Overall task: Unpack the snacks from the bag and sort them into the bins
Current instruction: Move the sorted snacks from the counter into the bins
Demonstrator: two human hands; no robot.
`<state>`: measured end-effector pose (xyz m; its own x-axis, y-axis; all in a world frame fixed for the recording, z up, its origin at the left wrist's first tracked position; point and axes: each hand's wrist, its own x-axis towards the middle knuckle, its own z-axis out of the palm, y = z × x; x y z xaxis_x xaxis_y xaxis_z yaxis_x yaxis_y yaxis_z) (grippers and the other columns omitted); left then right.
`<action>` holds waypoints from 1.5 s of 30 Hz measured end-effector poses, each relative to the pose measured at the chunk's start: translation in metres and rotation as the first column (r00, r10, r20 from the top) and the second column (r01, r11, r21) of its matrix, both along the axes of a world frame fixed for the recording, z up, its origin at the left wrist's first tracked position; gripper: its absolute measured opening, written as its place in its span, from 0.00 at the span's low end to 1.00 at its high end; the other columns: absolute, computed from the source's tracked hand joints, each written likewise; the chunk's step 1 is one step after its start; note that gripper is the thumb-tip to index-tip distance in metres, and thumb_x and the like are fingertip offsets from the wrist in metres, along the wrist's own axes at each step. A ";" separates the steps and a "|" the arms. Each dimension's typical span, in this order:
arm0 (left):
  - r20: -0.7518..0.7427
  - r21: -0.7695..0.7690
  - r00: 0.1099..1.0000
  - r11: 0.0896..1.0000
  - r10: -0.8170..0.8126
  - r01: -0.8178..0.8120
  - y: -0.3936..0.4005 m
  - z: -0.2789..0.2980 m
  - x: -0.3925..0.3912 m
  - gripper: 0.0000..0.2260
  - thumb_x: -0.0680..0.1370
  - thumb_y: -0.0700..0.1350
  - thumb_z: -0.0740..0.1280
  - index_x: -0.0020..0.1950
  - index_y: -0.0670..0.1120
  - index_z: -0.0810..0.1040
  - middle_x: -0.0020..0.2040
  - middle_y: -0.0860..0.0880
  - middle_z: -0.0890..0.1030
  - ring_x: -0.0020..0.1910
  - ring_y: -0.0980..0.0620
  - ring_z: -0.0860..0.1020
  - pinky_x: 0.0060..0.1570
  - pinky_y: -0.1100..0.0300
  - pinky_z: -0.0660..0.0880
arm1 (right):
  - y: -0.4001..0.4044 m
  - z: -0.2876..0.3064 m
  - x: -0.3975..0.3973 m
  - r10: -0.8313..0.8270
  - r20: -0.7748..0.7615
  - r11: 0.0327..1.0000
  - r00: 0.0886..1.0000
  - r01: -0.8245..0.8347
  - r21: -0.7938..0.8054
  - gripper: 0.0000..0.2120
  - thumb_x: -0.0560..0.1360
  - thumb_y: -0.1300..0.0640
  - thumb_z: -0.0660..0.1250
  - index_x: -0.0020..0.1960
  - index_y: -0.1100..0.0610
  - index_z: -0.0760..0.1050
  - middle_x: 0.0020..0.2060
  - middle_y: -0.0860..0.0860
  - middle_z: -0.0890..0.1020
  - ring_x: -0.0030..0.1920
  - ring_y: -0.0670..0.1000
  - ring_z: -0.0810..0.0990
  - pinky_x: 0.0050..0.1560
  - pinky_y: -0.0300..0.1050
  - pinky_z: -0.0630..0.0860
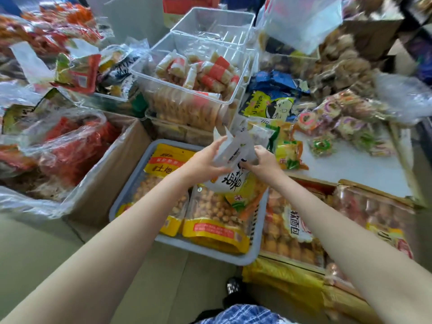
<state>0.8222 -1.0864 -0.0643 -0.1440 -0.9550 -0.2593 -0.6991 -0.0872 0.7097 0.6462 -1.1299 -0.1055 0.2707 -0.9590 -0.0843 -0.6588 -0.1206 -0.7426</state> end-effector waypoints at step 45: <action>0.765 0.027 0.639 0.996 -0.077 0.087 -0.107 -0.015 -0.065 0.36 0.75 0.31 0.57 0.75 0.61 0.52 0.59 0.49 0.72 0.41 0.51 0.71 0.25 0.62 0.62 | -0.209 -0.039 -0.123 -0.028 -0.056 0.997 0.998 0.031 0.069 0.21 0.68 0.62 0.73 0.61 0.57 0.74 0.57 0.60 0.74 0.56 0.59 0.75 0.55 0.52 0.75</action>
